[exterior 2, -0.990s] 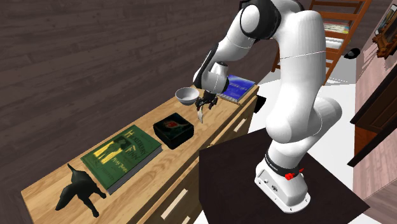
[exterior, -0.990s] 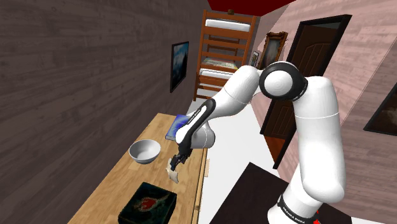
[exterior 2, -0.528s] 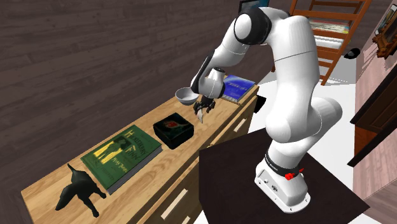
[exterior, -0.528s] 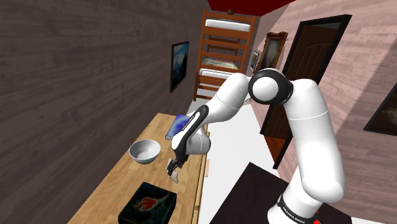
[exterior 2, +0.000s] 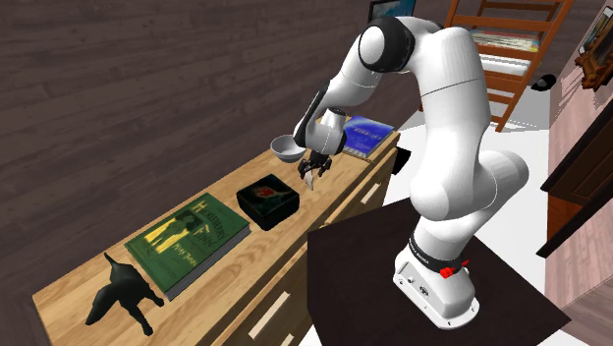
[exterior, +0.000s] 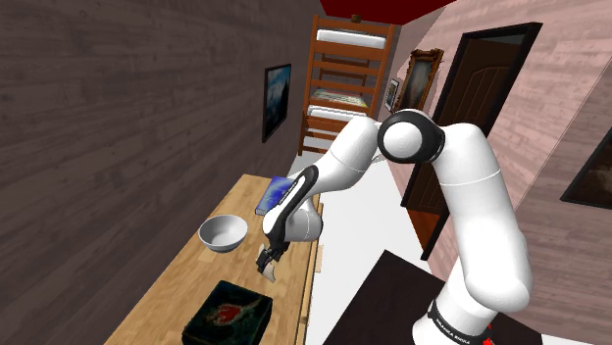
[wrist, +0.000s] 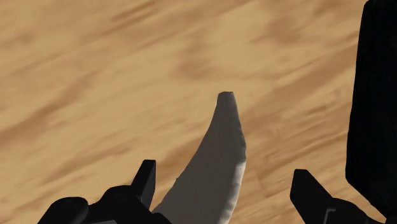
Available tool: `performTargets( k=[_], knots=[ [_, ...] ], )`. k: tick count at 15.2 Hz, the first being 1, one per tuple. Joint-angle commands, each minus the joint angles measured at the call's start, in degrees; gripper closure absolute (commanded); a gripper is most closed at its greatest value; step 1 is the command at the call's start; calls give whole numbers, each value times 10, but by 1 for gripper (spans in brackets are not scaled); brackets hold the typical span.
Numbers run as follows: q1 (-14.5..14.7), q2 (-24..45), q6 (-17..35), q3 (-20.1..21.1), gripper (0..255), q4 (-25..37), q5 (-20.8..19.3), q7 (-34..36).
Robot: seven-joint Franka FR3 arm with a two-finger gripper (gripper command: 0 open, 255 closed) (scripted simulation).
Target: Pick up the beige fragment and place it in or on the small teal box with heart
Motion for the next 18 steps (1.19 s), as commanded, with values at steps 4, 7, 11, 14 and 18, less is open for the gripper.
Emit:
performTargets(
  k=[4,7,11,14,18],
  knots=[
    [0,0,0,0,255,0,0,0],
    [0,0,0,0,255,0,0,0],
    [0,0,0,0,255,0,0,0],
    [9,-26,-16,-10,255,-11,-6,12],
    [21,-59,-37,-25,255,-23,-16,29]
  ],
)
